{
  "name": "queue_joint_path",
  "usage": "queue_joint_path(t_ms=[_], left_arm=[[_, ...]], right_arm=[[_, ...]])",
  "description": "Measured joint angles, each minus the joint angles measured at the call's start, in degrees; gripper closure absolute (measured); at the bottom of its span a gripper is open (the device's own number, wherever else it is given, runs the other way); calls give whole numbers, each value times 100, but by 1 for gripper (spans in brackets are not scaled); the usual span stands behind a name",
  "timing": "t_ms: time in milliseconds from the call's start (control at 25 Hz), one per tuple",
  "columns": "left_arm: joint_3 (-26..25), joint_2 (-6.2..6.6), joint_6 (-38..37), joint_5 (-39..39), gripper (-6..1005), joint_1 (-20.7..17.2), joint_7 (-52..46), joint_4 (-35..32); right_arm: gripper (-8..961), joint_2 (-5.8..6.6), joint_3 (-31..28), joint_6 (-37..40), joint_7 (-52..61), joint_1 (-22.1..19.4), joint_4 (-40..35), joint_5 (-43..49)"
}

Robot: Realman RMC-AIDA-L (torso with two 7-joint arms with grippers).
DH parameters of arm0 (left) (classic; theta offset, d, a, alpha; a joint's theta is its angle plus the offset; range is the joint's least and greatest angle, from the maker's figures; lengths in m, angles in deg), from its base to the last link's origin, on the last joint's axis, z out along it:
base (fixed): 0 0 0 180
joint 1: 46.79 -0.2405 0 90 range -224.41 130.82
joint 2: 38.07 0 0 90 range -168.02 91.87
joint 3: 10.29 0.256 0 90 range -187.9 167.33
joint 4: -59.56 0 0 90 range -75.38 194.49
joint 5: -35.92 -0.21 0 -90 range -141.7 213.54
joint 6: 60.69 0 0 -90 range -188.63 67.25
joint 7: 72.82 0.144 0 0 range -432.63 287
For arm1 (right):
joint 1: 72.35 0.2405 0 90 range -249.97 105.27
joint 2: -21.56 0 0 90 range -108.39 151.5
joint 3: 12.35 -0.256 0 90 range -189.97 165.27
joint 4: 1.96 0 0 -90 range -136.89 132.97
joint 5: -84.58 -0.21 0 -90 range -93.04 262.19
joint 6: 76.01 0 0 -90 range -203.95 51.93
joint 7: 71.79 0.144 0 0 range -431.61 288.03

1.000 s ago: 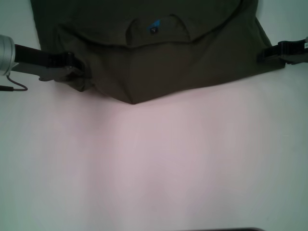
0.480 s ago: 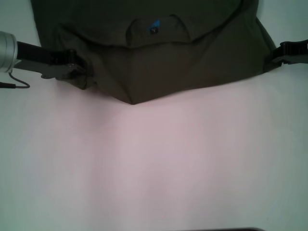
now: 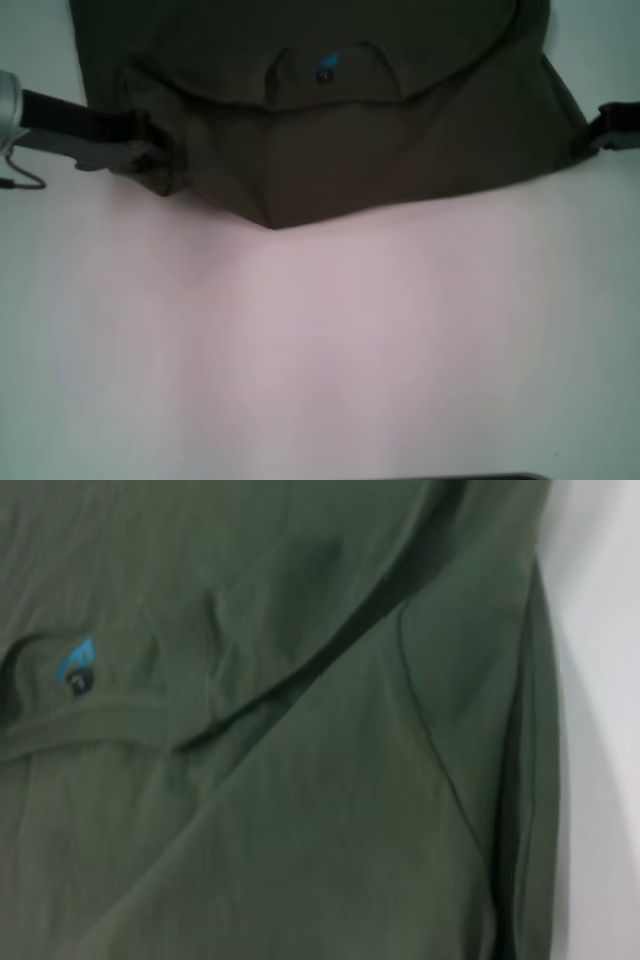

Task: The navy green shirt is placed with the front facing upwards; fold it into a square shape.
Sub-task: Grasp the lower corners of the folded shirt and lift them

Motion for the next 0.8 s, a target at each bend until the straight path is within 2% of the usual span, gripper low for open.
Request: queue_joint_path(t_ms=[160, 320, 480, 800], left_arm=[[18, 167, -468, -33, 906, -10, 19, -93], [38, 236, -964, -48, 906, -143, 32, -38], [46, 249, -1362, -125, 906, -335, 34, 74], [118, 241, -2102, -248, 906, -629, 80, 372]], right_arm=[[930, 154, 43, 777, -28, -105, -132, 16], [929, 171, 205, 1446, -17, -265, -354, 125], [929, 52, 225, 1922, -35, -373, -528, 387], [930, -268, 250, 2595, -231, -612, -811, 489]])
